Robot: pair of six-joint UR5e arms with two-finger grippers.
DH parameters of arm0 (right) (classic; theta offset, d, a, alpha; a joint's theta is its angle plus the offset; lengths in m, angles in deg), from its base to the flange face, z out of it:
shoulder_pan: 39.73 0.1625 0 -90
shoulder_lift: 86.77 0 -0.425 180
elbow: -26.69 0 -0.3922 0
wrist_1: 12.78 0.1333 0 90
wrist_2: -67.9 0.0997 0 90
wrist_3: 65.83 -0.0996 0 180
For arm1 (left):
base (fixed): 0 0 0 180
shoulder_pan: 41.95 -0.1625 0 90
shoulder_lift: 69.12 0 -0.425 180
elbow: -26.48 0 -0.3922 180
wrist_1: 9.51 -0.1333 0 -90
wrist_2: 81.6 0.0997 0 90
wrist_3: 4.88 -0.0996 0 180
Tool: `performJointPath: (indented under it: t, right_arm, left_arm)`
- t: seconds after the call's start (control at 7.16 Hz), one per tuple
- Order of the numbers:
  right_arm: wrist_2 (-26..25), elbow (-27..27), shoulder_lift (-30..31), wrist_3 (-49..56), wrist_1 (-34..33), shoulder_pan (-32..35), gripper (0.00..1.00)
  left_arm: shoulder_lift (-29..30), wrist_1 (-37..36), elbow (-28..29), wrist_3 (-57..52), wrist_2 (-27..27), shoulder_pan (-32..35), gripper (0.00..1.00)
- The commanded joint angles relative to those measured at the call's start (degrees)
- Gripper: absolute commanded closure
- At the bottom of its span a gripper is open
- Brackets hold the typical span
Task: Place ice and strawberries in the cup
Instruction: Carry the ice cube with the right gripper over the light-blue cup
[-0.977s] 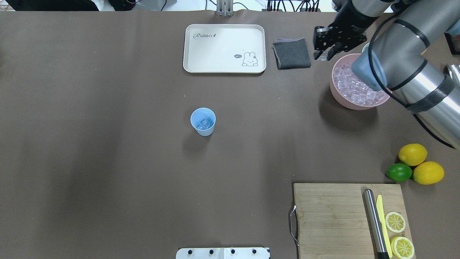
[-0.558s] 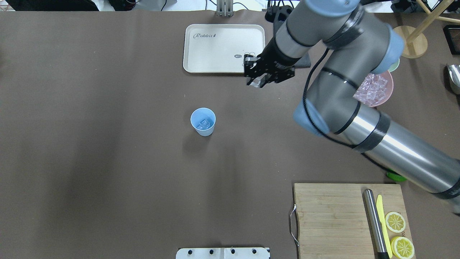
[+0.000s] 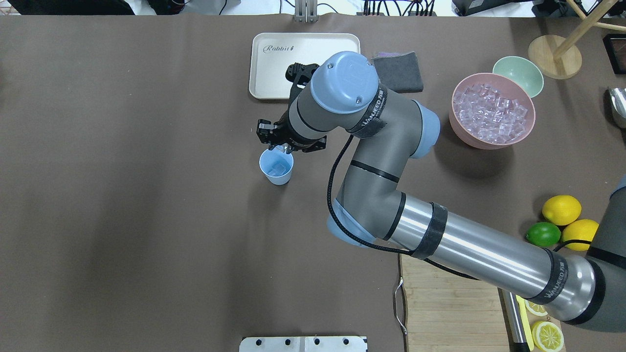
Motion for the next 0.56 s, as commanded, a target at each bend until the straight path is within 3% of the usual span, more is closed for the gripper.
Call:
performJointPath:
  t: [0.0,0.14,0.28,0.42]
  right_arm:
    - [-1.17,-1.80,-0.68,-0.29,0.10,-0.61,1.00]
    - [-1.17,-2.51,-0.86,-0.29,0.02,-0.69,0.98]
    - [-1.25,-2.77,-0.86,-0.29,-0.51,-0.78,0.01]
    - [-1.08,-2.60,-0.86,-0.55,-0.43,-0.70,0.00]
  left_arm:
    - [0.00,0.00,0.10,0.00,0.00,0.00,0.02]
    - [0.00,0.00,-0.07,0.00,0.00,0.00,0.02]
    - [0.09,-0.08,0.19,0.00,0.00,0.00,0.02]
    - [0.17,-0.08,0.28,0.00,0.09,-0.09,0.02]
